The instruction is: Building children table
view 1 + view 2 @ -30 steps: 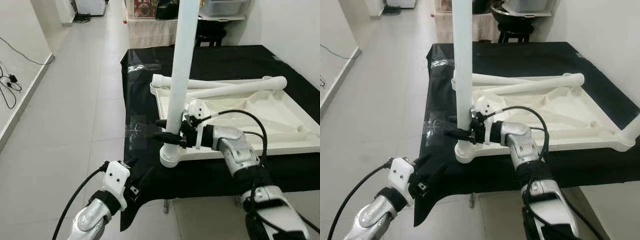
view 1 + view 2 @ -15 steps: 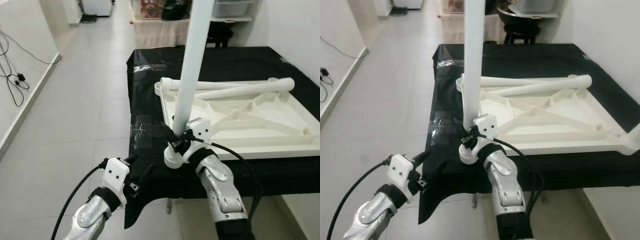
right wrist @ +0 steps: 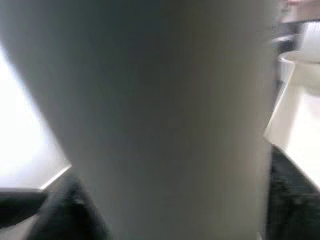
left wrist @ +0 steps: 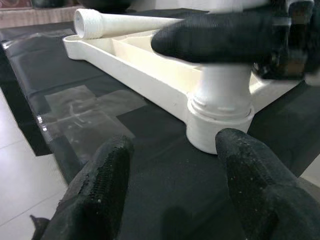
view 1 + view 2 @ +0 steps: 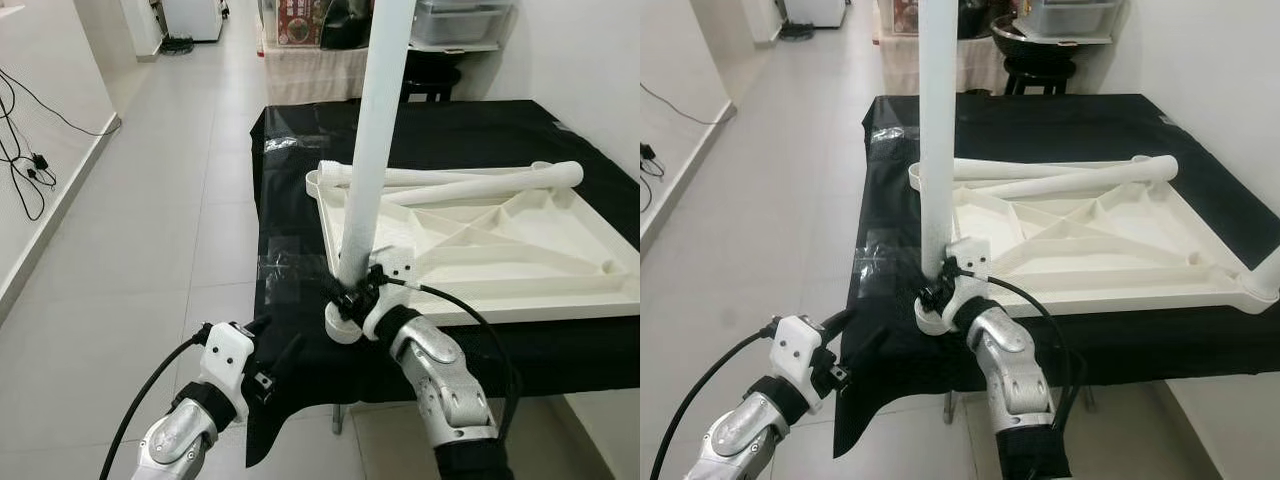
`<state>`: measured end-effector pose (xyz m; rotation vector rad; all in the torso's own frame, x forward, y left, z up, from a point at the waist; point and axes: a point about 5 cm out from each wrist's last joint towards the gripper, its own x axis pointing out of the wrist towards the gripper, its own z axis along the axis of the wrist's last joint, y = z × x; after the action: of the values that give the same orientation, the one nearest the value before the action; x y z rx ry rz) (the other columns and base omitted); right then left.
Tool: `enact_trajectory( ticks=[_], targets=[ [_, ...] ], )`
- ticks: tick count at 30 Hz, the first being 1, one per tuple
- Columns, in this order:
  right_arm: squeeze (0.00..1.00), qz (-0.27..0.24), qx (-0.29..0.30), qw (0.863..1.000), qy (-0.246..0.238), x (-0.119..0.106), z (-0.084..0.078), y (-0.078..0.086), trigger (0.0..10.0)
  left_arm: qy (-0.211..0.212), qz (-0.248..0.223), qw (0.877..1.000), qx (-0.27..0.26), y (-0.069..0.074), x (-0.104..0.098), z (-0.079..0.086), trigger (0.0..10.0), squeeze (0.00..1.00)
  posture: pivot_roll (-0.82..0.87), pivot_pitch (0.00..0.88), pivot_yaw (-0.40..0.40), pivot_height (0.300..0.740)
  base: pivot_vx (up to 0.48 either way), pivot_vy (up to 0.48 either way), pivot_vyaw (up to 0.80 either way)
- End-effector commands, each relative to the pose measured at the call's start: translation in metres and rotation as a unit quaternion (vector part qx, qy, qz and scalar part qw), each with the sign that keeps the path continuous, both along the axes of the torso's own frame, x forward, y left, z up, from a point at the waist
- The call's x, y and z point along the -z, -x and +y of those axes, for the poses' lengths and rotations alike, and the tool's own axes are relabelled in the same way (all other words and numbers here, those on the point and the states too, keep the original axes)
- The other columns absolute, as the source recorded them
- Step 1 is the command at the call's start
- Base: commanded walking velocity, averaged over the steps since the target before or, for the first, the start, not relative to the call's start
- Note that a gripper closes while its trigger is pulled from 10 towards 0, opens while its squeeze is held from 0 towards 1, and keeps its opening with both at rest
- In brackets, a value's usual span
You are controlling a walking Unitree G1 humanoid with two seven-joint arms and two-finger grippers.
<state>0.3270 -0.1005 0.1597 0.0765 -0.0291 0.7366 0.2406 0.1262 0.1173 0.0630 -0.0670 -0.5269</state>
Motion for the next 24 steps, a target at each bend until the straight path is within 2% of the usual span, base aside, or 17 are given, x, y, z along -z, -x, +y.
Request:
enact_trajectory(
  ticks=[1, 4, 5, 6, 7, 10, 11, 12, 13, 14, 17, 19, 20, 21, 22, 23, 24],
  targets=[
    [0.57, -0.019, -0.026, 0.999, 0.000, -0.009, 0.003, -0.003, 10.0, -0.013, 0.008, 1.000, 0.010, 0.003, 0.003, -0.001, 10.0, 0.00, 0.00, 0.112, -0.029, 0.740, 0.000, 0.000, 0.00],
    [0.57, -0.033, -0.043, 0.998, 0.015, -0.015, 0.001, -0.008, 10.0, -0.018, 0.008, 1.000, 0.020, 0.005, 0.004, -0.002, 10.0, 0.00, 0.01, 0.110, -0.034, 0.740, 0.000, 0.000, 0.00],
    [0.00, -0.051, -0.095, 0.993, 0.041, -0.021, 0.000, -0.011, 10.0, -0.026, 0.008, 0.999, 0.044, 0.009, 0.004, -0.006, 10.0, 0.00, 0.02, 0.107, -0.044, 0.740, 0.000, 0.000, 0.00],
    [0.00, -0.051, -0.095, 0.993, 0.041, -0.021, 0.000, -0.011, 10.0, -0.026, 0.008, 0.999, 0.044, 0.009, 0.004, -0.006, 10.0, 0.00, 0.02, 0.107, -0.044, 0.740, 0.000, 0.000, 0.00],
    [0.00, -0.061, -0.153, 0.984, 0.065, -0.025, -0.001, -0.013, 10.0, -0.032, 0.008, 0.997, 0.063, 0.012, 0.004, -0.010, 10.0, 0.00, 0.02, 0.106, -0.045, 0.740, 0.000, 0.000, 0.00],
    [0.00, -0.061, -0.153, 0.984, 0.065, -0.025, -0.001, -0.013, 10.0, -0.032, 0.008, 0.997, 0.063, 0.012, 0.004, -0.010, 10.0, 0.00, 0.02, 0.106, -0.045, 0.740, 0.000, 0.000, 0.00],
    [0.00, -0.058, -0.201, 0.974, 0.085, -0.027, -0.002, -0.014, 10.0, -0.040, 0.008, 0.996, 0.076, 0.014, 0.005, -0.012, 10.0, 0.00, 0.03, 0.103, -0.047, 0.740, 0.000, 0.000, 0.00],
    [0.00, -0.058, -0.201, 0.974, 0.085, -0.027, -0.002, -0.014, 10.0, -0.040, 0.008, 0.996, 0.076, 0.014, 0.005, -0.012, 10.0, 0.00, 0.03, 0.103, -0.047, 0.740, 0.000, 0.000, 0.00],
    [0.00, -0.046, -0.242, 0.963, 0.105, -0.027, -0.004, -0.019, 10.0, -0.049, 0.009, 0.995, 0.085, 0.017, 0.006, -0.014, 10.0, 0.00, 0.03, 0.101, -0.049, 0.740, 0.000, 0.000, 0.00],
    [0.00, -0.046, -0.242, 0.963, 0.105, -0.027, -0.004, -0.019, 10.0, -0.049, 0.009, 0.995, 0.085, 0.017, 0.006, -0.014, 10.0, 0.00, 0.03, 0.101, -0.049, 0.740, 0.000, 0.000, 0.00],
    [0.00, -0.007, -0.267, 0.955, 0.130, -0.027, -0.009, -0.033, 10.0, -0.057, 0.011, 0.995, 0.086, 0.020, 0.008, -0.016, 10.0, 0.00, 0.04, 0.099, -0.050, 0.740, 0.000, 0.000, 0.00],
    [0.00, -0.007, -0.267, 0.955, 0.130, -0.027, -0.009, -0.033, 10.0, -0.057, 0.011, 0.995, 0.086, 0.020, 0.008, -0.016, 10.0, 0.00, 0.04, 0.099, -0.050, 0.740, 0.000, 0.000, 0.00],
    [0.00, 0.003, -0.274, 0.953, 0.131, -0.026, -0.011, -0.034, 9.3, -0.057, 0.011, 0.995, 0.084, 0.020, 0.008, -0.016, 10.0, 0.00, 0.04, 0.099, -0.049, 0.740, 0.000, 0.000, 0.00],
    [0.00, 0.009, -0.276, 0.952, 0.132, -0.024, -0.013, -0.035, 2.9, -0.058, 0.011, 0.995, 0.082, 0.021, 0.008, -0.016, 10.0, 0.00, 0.04, 0.099, -0.047, 0.740, 0.000, 0.000, 0.00],
    [0.00, 0.009, -0.276, 0.952, 0.132, -0.024, -0.013, -0.035, 2.9, -0.058, 0.011, 0.995, 0.082, 0.021, 0.008, -0.016, 10.0, 0.00, 0.04, 0.099, -0.047, 0.740, 0.000, 0.000, 0.00],
    [0.00, 0.017, -0.273, 0.953, 0.131, -0.022, -0.015, -0.035, 0.0, -0.058, 0.011, 0.995, 0.080, 0.021, 0.009, -0.016, 10.0, 0.00, 0.04, 0.098, -0.048, 0.740, 0.000, 0.000, 0.00],
    [0.00, 0.017, -0.273, 0.953, 0.131, -0.022, -0.015, -0.035, 0.0, -0.058, 0.011, 0.995, 0.080, 0.021, 0.009, -0.016, 10.0, 0.00, 0.04, 0.098, -0.048, 0.740, 0.000, 0.000, 0.00]
  ],
)
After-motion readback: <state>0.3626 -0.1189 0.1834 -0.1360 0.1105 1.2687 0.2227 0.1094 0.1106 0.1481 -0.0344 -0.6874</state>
